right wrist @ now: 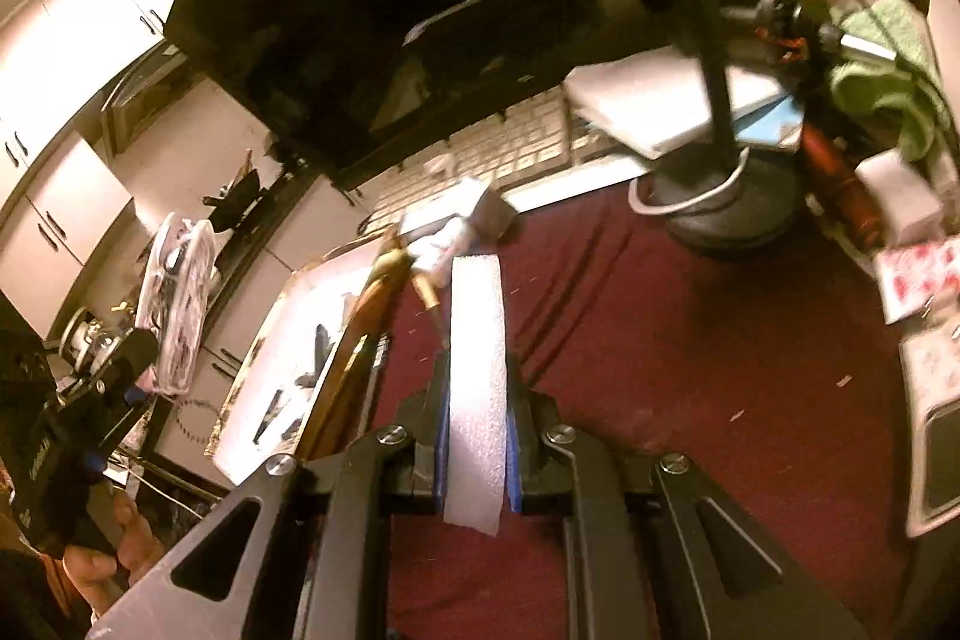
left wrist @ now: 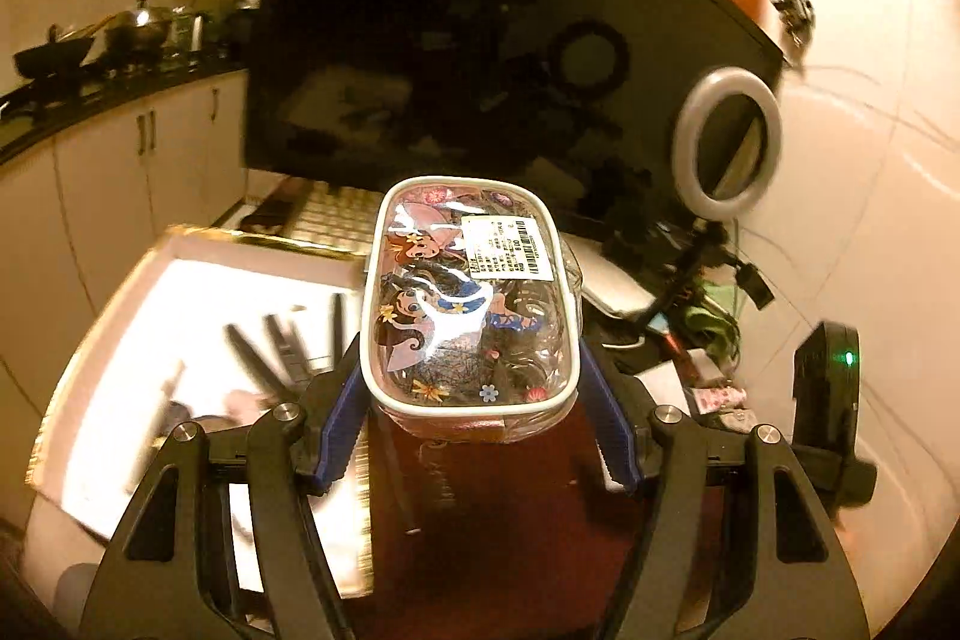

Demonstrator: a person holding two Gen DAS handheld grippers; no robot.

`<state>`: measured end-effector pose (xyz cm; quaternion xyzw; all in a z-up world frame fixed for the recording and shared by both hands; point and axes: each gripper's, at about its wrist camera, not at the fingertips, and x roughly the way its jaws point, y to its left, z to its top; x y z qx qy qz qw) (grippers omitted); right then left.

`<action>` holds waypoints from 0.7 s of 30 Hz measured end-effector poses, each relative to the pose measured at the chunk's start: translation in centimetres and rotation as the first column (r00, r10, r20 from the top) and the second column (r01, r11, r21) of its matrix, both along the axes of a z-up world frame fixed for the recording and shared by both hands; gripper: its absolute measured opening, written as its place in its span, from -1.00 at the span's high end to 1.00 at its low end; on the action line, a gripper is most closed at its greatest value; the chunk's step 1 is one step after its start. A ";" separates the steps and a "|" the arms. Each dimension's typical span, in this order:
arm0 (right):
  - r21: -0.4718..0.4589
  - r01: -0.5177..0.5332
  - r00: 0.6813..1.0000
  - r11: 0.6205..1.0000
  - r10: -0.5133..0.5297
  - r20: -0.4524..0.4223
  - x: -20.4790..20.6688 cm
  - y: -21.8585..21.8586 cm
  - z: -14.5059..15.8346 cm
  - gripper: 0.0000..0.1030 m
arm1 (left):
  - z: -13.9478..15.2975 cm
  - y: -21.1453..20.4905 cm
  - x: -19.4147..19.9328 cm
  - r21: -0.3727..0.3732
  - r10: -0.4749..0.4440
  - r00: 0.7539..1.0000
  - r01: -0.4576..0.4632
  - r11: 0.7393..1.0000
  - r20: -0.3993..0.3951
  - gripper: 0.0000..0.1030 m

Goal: Organize objects
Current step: 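Lower the pouch with the left gripper and sponge with the right gripper into the tray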

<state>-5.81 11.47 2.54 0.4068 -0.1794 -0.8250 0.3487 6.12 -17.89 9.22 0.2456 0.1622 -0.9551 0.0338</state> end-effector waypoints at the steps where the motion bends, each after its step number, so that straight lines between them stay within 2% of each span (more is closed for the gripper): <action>1: -0.016 -0.015 1.000 1.000 0.015 0.005 0.5 -0.6 -0.1 0.76 | -0.1 -0.7 0.5 0.008 0.012 1.000 -0.012 1.000 0.004 -0.29; 5: -0.059 -0.061 0.998 0.996 0.060 -0.007 3.1 -3.6 -0.4 0.76 | -1.1 -3.6 2.1 0.052 0.061 0.998 -0.062 0.997 0.018 -0.29; 8: -0.062 -0.099 0.995 0.993 0.097 -0.035 5.0 -6.0 -0.2 0.76 | -1.5 -5.1 2.7 0.021 0.090 0.996 -0.090 0.996 0.020 -0.29; 10: -0.032 -0.144 0.989 0.989 0.142 -0.049 5.4 -8.3 0.4 0.76 | -1.8 -6.6 3.0 0.036 0.104 0.994 -0.104 0.994 0.018 -0.29; 16: 0.007 -0.213 0.970 0.977 0.212 -0.121 4.7 -12.8 2.9 0.76 | -3.9 -10.8 2.9 0.063 0.166 0.984 -0.170 0.983 0.065 -0.30; 21: -0.004 -0.254 0.965 0.967 0.254 -0.067 2.3 -16.2 2.8 0.76 | -4.9 -12.0 2.4 0.102 0.199 0.975 -0.209 0.972 0.103 -0.30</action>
